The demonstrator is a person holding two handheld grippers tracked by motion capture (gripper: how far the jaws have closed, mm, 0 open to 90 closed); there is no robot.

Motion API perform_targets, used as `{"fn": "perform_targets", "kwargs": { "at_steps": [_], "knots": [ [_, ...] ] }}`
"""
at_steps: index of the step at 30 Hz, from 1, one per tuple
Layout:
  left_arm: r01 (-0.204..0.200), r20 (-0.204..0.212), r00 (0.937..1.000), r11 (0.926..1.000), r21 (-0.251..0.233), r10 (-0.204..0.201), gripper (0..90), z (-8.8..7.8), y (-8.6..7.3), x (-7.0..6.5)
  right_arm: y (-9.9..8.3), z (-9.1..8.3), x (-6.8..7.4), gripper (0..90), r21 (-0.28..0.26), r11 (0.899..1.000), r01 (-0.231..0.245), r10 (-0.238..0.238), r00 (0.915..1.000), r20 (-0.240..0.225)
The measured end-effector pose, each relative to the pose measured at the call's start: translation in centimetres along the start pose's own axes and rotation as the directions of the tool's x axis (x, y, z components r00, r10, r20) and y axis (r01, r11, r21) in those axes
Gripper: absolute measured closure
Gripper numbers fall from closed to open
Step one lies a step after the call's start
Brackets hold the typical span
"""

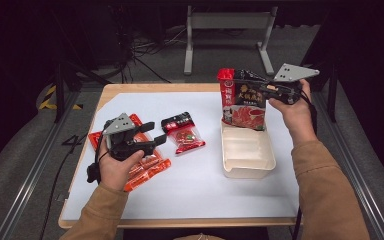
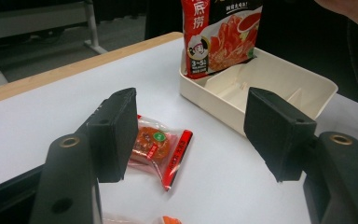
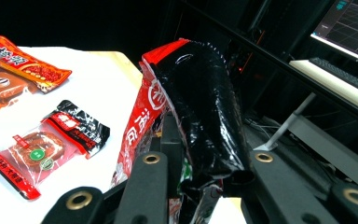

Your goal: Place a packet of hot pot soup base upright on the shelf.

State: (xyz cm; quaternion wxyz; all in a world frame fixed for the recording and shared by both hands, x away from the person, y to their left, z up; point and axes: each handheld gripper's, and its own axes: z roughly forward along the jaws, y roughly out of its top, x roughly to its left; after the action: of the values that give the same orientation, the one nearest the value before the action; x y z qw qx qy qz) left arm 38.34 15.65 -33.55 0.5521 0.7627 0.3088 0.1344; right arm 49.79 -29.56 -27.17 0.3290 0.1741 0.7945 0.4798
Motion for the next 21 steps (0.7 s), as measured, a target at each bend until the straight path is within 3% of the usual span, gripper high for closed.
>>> {"fn": "perform_targets", "kwargs": {
  "at_steps": [7,16,21],
  "knots": [
    [-0.002,0.0,1.0,1.0,0.0,0.002,36.0,-0.1,0.0,0.0,-0.2,0.5,0.8,74.7,0.018,0.999,0.031,-0.03,0.9983,-0.05],
    [-0.001,-0.002,1.0,1.0,0.003,0.001,35.8,0.0,-0.1,0.1,-1.4,0.6,1.1,72.6,0.009,1.0,-0.011,0.011,0.9989,-0.046],
    [0.001,-0.003,1.0,1.0,0.003,-0.001,35.5,0.0,-0.1,0.1,-2.4,1.0,1.4,71.2,0.099,0.995,-0.01,0.015,0.9984,-0.054]
  ]
}}
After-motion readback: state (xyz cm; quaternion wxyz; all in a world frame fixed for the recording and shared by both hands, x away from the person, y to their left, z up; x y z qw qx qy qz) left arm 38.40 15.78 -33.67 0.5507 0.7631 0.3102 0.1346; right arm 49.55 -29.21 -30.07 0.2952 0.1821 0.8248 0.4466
